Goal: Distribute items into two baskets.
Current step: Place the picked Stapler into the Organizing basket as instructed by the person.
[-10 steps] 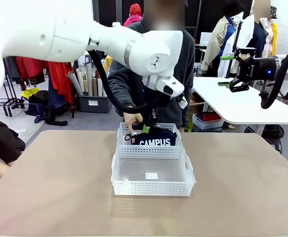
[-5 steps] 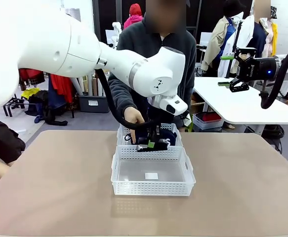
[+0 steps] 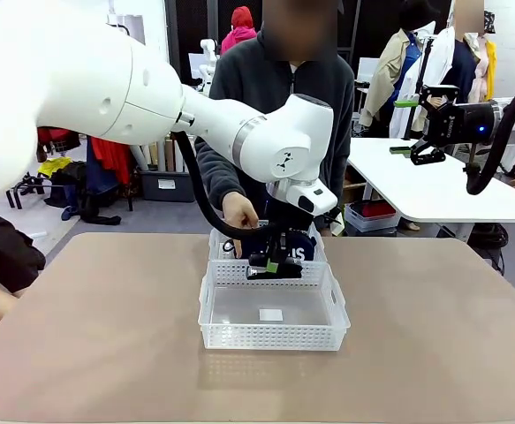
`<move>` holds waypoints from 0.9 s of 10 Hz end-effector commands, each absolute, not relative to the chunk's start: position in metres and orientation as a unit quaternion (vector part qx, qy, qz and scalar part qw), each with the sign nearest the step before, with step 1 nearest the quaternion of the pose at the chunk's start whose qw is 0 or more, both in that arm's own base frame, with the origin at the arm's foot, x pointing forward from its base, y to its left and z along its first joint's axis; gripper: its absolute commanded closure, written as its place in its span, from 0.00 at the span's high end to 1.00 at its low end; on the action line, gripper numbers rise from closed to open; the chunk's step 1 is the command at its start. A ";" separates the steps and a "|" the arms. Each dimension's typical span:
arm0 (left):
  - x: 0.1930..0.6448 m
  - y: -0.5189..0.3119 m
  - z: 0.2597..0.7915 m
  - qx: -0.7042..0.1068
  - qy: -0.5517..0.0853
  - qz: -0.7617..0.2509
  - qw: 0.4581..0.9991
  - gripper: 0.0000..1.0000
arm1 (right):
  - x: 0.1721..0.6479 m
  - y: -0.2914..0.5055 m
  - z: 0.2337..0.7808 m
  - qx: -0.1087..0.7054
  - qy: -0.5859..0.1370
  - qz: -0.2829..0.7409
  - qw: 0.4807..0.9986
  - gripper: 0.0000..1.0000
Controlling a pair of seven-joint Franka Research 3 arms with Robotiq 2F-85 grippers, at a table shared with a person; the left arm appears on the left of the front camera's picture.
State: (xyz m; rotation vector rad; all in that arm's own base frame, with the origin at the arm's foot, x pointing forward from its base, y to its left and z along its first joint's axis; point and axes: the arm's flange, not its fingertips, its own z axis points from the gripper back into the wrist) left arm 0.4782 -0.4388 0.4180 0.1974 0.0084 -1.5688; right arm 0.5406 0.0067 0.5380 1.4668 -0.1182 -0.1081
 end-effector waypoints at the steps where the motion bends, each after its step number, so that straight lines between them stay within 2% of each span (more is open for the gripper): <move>1: 0.478 -0.437 0.421 0.092 0.001 -0.700 0.708 0.00 | 0.539 0.007 0.540 0.669 -0.054 -0.048 0.740 1.00; 9: 0.445 -0.442 0.367 0.093 0.023 -0.722 0.685 0.00 | 0.539 0.007 0.540 0.669 -0.054 -0.048 0.740 1.00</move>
